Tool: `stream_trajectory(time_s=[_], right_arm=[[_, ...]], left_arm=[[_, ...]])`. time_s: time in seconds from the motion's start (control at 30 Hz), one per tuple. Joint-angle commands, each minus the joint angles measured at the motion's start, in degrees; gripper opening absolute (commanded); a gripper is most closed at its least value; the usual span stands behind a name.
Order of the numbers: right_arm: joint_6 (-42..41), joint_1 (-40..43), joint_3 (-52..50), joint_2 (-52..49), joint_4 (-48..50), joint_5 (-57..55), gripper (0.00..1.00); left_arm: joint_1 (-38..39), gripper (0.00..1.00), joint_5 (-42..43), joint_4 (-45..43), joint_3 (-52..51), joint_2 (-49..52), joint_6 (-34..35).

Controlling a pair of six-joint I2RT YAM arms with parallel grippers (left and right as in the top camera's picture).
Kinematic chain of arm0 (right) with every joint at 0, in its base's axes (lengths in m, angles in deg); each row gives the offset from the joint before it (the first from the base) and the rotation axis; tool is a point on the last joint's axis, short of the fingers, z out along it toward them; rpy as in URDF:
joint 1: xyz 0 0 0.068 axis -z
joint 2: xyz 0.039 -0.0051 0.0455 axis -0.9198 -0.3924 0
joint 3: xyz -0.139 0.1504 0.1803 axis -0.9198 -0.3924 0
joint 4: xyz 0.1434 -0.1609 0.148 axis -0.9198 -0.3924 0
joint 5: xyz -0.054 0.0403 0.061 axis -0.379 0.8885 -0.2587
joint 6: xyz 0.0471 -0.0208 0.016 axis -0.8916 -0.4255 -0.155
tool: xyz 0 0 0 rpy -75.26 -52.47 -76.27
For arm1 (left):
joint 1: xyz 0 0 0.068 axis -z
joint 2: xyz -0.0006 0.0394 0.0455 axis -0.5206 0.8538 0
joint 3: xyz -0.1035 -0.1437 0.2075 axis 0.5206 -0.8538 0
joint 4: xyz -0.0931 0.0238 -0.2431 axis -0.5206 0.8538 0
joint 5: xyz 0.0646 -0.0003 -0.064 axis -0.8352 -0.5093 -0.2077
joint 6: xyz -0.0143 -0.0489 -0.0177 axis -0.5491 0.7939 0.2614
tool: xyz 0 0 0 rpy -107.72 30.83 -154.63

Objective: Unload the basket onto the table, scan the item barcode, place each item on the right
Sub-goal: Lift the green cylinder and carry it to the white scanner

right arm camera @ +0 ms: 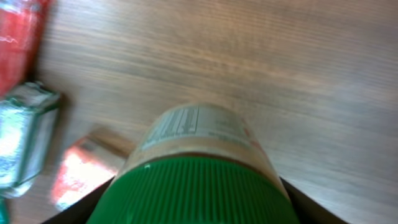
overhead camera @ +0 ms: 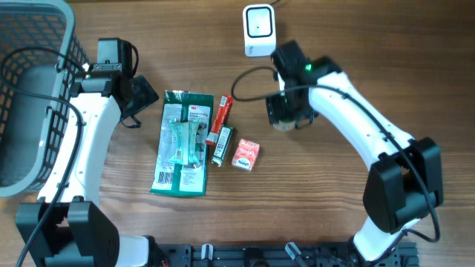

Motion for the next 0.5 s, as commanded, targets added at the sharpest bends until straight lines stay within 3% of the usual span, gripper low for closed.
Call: stream_trajectory(time_s=[0.0, 0.2, 0.47], right_arm=[[4.6, -0.2, 18.5, 0.3, -7.1, 1.8, 0.38], [7.6, -0.2, 39.2, 0.3, -13.1, 1.8, 0.27], [9.4, 0.3, 39.9, -3.8, -2.9, 1.2, 0.16]], left_arm=[[-0.3, 1.00, -1.1, 0.1, -0.7, 0.3, 1.2], [-0.3, 1.00, -1.1, 0.0, -0.7, 0.3, 1.2], [-0.3, 1.00, -1.1, 0.0, -0.7, 0.3, 1.2]])
